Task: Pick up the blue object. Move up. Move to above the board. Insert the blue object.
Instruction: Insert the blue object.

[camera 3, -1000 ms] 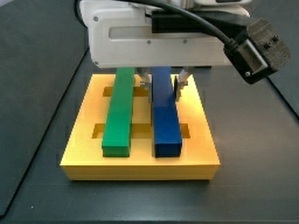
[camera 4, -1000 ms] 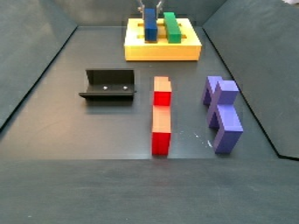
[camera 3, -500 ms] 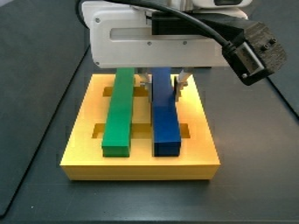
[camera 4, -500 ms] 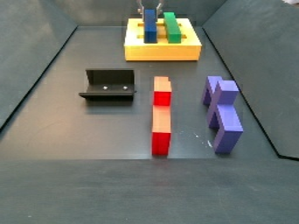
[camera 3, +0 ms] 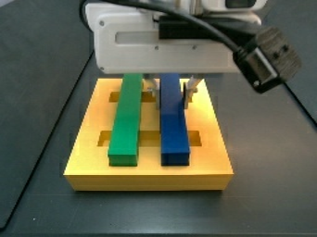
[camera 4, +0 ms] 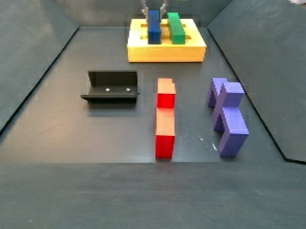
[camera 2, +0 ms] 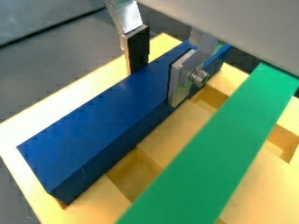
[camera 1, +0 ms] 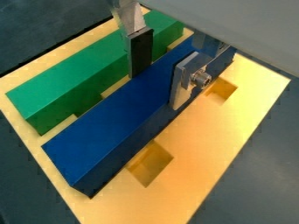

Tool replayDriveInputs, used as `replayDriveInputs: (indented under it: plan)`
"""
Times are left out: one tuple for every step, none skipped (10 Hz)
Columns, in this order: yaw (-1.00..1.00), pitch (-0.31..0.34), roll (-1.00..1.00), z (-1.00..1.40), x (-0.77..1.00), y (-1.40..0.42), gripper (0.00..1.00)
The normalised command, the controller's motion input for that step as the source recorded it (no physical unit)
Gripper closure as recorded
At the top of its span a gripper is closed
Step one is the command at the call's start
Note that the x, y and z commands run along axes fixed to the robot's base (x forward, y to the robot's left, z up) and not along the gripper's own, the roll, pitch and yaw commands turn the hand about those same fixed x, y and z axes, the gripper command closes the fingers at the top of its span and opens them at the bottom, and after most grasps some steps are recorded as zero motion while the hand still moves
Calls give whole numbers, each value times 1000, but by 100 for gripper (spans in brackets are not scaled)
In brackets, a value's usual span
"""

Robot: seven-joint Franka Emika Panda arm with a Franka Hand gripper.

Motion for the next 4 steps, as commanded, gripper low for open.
replayDriveInputs:
  plan:
    - [0, 0, 0, -220, -49, -46, 100]
    - [0, 0, 6, -263, 0, 0, 100]
    - [0, 6, 27, -106, 0, 0, 100]
    - [0, 0, 0, 0, 0, 0, 100]
